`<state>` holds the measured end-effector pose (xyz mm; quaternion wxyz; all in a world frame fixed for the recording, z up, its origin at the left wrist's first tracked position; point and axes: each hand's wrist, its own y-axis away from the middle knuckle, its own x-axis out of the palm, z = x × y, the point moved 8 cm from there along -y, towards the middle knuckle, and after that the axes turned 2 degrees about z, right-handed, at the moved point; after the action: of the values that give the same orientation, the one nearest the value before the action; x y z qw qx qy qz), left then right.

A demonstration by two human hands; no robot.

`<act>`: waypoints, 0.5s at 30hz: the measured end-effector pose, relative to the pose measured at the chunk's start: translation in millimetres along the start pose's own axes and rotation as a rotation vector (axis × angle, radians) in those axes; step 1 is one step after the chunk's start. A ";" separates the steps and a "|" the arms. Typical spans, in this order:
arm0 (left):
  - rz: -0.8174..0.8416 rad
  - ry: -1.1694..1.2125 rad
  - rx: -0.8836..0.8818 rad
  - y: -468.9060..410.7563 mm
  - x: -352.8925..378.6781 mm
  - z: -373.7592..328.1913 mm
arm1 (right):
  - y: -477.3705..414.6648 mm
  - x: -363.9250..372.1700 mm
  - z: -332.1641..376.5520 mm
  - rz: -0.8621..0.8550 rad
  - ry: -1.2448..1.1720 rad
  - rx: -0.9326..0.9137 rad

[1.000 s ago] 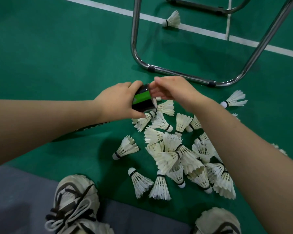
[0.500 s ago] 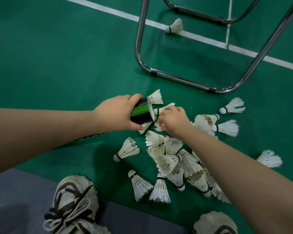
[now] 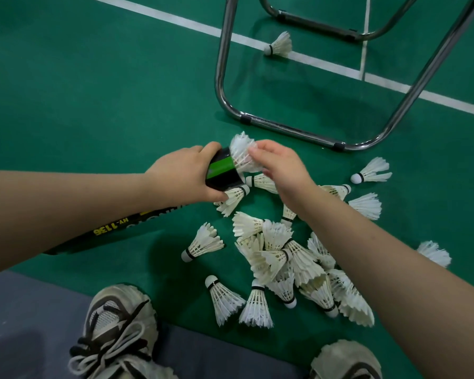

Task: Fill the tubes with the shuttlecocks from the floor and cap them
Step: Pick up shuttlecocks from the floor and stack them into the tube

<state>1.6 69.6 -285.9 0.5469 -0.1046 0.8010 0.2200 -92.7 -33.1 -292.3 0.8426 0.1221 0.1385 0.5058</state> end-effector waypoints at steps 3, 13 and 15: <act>-0.023 0.007 0.007 -1.7 -4.0 -3.3 | 3.8 16.9 -10.5 0.188 -0.005 0.159; 0.007 -0.008 0.082 -2.5 -2.7 -24.7 | 19.1 33.3 -10.8 0.635 0.009 0.226; 0.032 -0.026 0.103 -0.4 3.5 -31.2 | 22.7 40.0 -15.5 0.655 0.000 0.238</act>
<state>-25.4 55.0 -279.7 0.5581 -0.0606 0.8058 0.1886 -98.8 13.8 -303.2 0.6156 0.2575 0.1502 0.7295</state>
